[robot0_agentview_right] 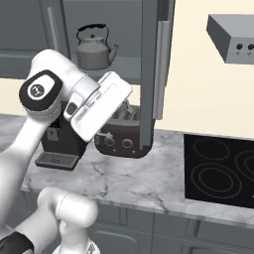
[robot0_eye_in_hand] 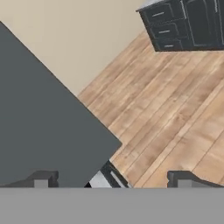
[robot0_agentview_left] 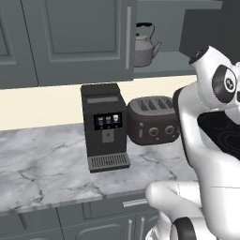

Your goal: Open the cabinet, pick the kettle from the cabinet, and place it in the sink.

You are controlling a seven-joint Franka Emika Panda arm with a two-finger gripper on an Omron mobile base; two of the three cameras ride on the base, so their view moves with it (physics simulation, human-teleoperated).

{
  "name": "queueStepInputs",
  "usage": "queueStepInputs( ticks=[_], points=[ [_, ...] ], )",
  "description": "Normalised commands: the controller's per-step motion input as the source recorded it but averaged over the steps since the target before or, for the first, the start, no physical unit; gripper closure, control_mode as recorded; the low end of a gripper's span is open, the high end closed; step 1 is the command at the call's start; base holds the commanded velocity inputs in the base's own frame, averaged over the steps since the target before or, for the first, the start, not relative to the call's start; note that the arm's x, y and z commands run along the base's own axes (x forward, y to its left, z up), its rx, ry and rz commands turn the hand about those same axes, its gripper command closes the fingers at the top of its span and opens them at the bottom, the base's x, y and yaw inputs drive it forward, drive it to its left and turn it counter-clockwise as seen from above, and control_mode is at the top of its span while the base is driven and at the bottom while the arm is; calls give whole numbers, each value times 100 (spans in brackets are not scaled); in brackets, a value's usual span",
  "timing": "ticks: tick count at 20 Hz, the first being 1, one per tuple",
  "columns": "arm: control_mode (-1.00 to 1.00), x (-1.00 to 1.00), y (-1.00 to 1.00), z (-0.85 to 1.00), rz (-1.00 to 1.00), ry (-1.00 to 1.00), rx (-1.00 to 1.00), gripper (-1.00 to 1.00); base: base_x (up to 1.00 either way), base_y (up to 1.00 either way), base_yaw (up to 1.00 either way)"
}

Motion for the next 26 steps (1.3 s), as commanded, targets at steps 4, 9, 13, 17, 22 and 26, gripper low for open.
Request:
queueStepInputs(
  ticks=[4,9,13,17,22,26],
  points=[
    [-100,0,56,0,38,23,-2,-100,0,0,0],
    [-100,-1,48,13,46,31,-4,-100,0,0,0],
    [-100,-5,46,16,54,30,-11,-100,0,0,0],
    [-100,-1,46,17,52,13,-13,-100,0,0,0],
    [-100,0,44,11,50,12,-5,-100,0,0,0],
    [-100,7,47,11,41,6,0,-100,0,0,0]
  ],
)
